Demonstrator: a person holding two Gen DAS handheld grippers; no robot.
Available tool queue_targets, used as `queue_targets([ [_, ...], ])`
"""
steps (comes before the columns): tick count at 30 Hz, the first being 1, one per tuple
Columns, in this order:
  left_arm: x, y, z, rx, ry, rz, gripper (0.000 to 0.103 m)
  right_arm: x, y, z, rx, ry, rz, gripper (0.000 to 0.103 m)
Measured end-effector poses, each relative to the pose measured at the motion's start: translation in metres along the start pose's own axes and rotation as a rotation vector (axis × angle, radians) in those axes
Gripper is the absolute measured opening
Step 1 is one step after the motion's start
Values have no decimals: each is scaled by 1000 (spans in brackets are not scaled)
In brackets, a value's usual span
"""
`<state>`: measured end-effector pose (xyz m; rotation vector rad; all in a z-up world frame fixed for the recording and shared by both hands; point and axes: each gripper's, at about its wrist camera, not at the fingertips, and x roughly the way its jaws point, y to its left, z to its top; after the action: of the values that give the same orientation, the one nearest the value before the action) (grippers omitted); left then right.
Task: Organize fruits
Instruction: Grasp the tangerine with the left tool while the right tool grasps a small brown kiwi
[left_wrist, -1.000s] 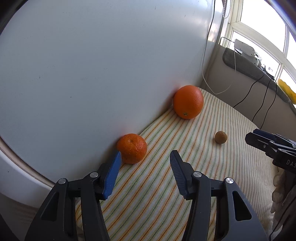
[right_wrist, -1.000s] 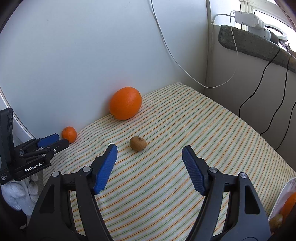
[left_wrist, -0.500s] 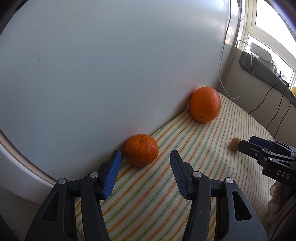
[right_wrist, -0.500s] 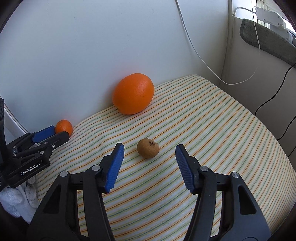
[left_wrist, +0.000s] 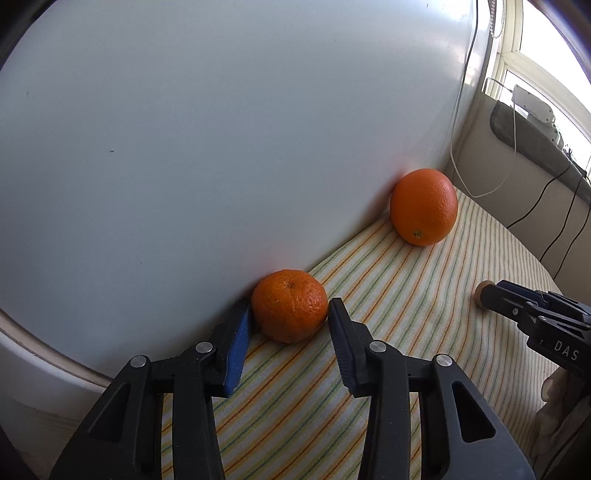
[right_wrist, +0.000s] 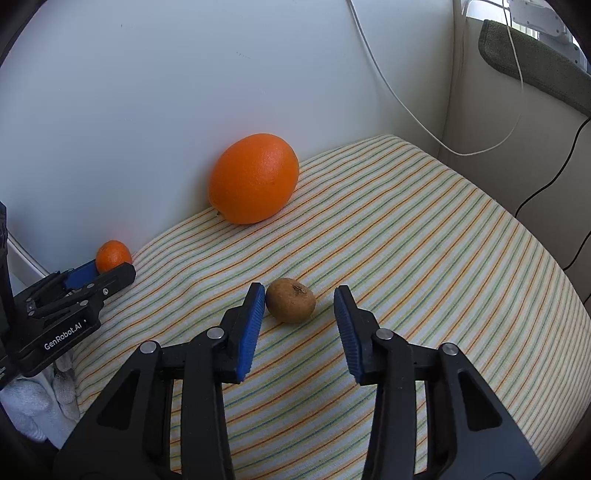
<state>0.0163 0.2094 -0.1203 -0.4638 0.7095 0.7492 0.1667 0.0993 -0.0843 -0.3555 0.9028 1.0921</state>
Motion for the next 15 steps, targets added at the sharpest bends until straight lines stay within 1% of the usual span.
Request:
queue_targets([
  [2, 0, -1, 0, 6, -7, 0, 38, 0, 0, 0, 0, -5, 1, 36],
  [5, -3, 1, 0, 3, -18, -15, 38, -1, 3, -1, -12, -11, 2, 29],
  [11, -12, -6, -2, 39, -37, -40, 38, -9, 6, -3, -14, -24, -13, 29],
  [15, -18, -9, -2, 41, -40, -84, 38, -19, 1, -5, 19, -44, 3, 29],
])
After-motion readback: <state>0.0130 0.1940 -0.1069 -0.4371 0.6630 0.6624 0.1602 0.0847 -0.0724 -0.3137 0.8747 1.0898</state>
